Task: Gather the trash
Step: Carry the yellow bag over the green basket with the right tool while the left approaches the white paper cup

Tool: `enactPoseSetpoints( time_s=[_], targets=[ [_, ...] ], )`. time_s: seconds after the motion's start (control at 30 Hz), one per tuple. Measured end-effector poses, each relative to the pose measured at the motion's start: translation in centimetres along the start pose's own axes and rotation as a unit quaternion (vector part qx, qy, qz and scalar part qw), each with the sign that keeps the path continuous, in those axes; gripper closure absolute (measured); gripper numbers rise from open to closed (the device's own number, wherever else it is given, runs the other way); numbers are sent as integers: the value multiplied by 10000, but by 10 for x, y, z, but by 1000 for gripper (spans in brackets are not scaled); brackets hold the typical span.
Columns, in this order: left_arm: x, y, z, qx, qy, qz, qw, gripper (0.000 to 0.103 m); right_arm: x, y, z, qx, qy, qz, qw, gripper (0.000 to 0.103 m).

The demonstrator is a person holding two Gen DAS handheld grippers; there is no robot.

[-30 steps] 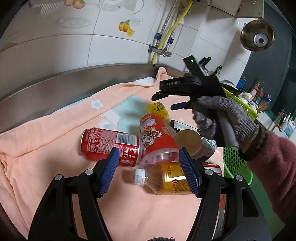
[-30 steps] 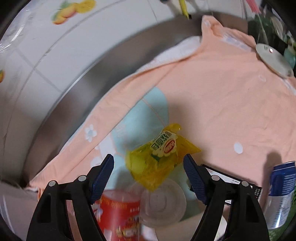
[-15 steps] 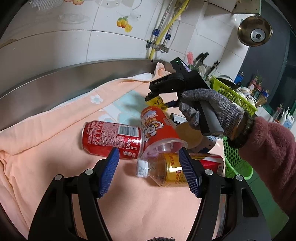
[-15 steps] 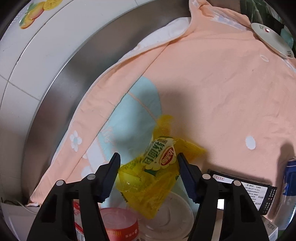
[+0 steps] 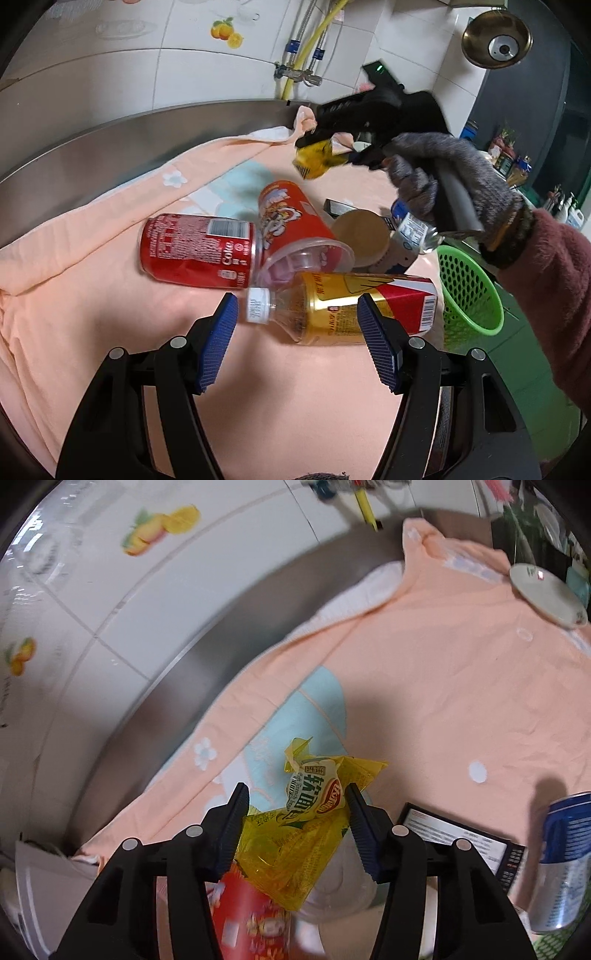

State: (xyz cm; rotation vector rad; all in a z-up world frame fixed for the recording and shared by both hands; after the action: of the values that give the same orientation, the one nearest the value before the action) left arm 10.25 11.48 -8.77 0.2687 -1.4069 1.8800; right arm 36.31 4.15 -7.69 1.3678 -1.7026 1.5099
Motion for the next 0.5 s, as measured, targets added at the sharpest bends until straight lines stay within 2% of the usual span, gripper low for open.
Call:
enactPoseSetpoints(
  time_s=[0.13,0.33,0.5],
  targets=[
    [-4,-6,13,-95,79,20,9999,37,36,4,8,127,-89,279,9995,51],
    [-18,-33,50,-489,393,86,9980,37,87,16,33,199,-102,600,9979,51],
    [-50,-55,75,-894,503,-152,9946,37,122,33,66,141,-133,809,9965,51]
  ],
)
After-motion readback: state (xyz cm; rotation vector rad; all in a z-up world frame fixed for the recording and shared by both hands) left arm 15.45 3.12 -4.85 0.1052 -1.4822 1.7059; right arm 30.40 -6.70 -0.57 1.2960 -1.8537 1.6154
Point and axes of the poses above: each gripper's, at about its wrist camera, not at the fingertips, and x roughly against the way its jaws point, z to its right, y to its underside, the point moved 8 cm from there along -x, roughly the way its jaws point, and after that the axes turned 10 degrees about y, right-handed, at the moved point
